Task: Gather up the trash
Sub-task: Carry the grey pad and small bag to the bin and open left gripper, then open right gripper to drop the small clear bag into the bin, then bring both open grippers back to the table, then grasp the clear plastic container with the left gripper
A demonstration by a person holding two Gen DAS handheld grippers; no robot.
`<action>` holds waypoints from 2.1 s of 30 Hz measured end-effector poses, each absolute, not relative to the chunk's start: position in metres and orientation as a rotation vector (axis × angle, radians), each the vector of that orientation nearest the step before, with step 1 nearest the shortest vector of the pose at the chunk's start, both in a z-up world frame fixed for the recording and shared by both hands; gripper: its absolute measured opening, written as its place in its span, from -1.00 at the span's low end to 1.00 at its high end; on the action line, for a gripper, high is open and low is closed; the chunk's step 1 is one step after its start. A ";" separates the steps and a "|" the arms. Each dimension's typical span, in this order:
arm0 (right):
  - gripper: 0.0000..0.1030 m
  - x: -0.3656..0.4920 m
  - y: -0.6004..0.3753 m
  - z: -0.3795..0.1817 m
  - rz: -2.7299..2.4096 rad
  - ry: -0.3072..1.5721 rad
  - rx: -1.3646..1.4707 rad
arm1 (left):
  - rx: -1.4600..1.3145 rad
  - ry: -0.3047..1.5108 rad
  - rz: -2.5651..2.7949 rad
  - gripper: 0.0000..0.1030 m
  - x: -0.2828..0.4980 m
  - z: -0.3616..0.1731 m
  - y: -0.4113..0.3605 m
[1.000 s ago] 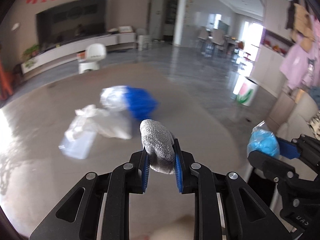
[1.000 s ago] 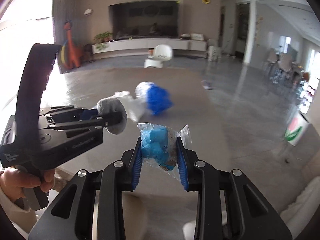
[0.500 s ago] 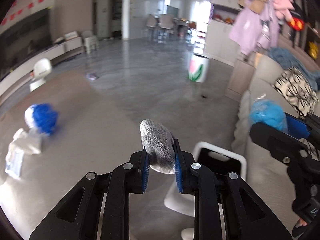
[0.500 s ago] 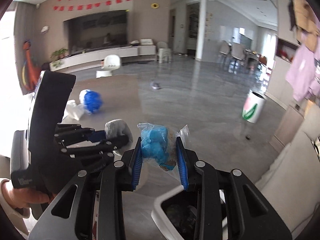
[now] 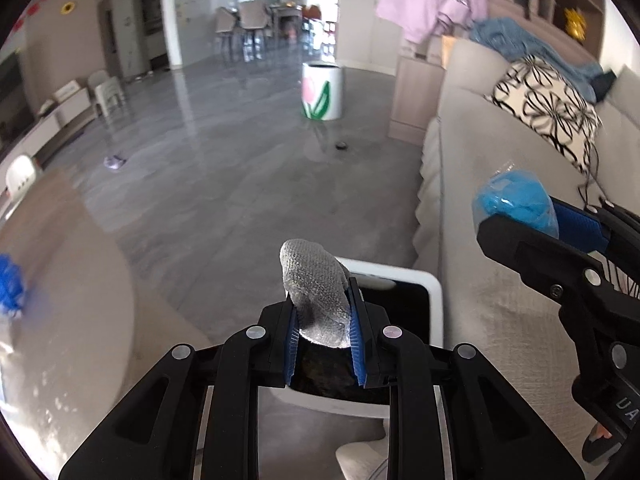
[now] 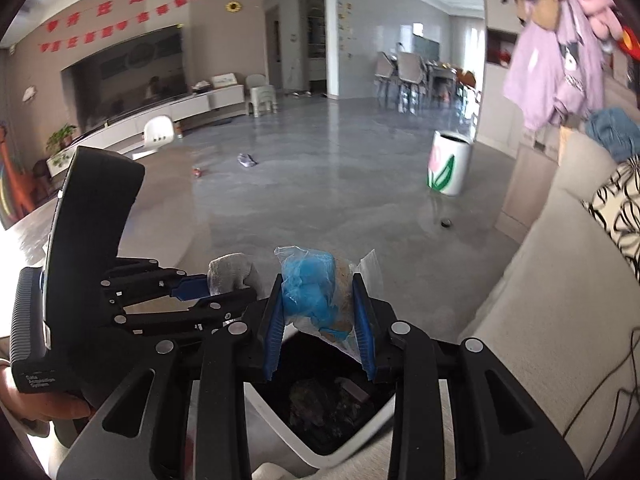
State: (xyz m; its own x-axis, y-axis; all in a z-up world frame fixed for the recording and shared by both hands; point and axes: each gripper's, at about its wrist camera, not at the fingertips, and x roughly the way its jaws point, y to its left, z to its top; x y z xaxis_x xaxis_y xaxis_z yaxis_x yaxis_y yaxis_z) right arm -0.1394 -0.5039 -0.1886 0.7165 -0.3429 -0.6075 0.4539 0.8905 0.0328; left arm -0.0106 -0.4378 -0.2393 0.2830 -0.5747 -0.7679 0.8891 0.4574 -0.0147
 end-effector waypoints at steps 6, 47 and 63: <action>-0.36 -0.152 -0.513 -0.198 -0.478 0.637 0.210 | 0.587 0.859 -1.043 0.92 -0.027 -0.264 -0.466; 0.91 -0.026 -0.417 -0.149 -0.151 0.548 0.133 | 0.242 0.688 -0.454 0.91 0.105 -0.179 -0.225; 0.91 0.066 -0.284 -0.138 0.072 0.529 -0.007 | 0.140 0.704 -0.265 0.91 0.180 -0.197 -0.086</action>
